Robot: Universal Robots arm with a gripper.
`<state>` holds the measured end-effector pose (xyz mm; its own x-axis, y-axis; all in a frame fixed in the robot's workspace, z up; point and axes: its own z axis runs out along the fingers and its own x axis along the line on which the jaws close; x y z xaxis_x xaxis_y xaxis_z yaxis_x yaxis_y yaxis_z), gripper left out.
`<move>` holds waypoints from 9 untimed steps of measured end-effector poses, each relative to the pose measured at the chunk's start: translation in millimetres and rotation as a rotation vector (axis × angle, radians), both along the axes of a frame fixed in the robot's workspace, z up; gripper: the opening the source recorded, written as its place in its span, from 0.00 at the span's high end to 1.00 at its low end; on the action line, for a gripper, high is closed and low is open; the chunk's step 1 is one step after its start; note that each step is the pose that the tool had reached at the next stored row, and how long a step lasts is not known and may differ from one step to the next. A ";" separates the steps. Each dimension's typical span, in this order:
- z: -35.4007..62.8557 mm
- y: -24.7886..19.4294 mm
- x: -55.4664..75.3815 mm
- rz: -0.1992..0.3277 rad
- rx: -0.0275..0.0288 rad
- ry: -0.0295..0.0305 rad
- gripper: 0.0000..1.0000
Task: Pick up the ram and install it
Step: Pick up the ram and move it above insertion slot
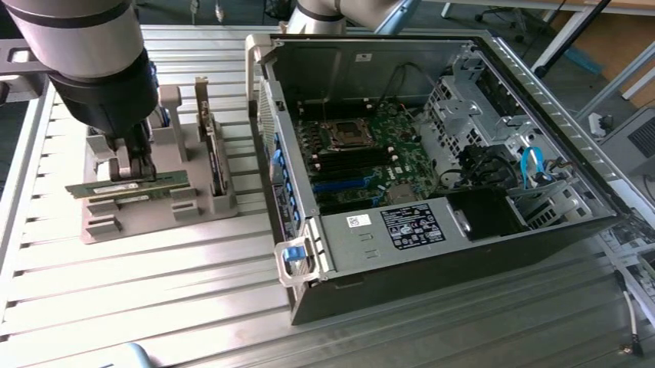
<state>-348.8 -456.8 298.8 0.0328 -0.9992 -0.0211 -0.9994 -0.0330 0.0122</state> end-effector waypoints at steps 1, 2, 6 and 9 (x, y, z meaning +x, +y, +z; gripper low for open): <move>2.3 0.0 0.2 0.000 0.0000 0.0000 0.88; 4.6 0.0 0.3 0.000 0.0000 0.0000 0.88; 18.6 0.0 1.5 0.000 0.0000 0.0001 0.88; 26.1 0.0 2.1 0.000 0.0001 -0.0001 0.88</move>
<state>-346.7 -456.8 324.9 0.0328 -0.9992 -0.0212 -0.9994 -0.0331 0.0121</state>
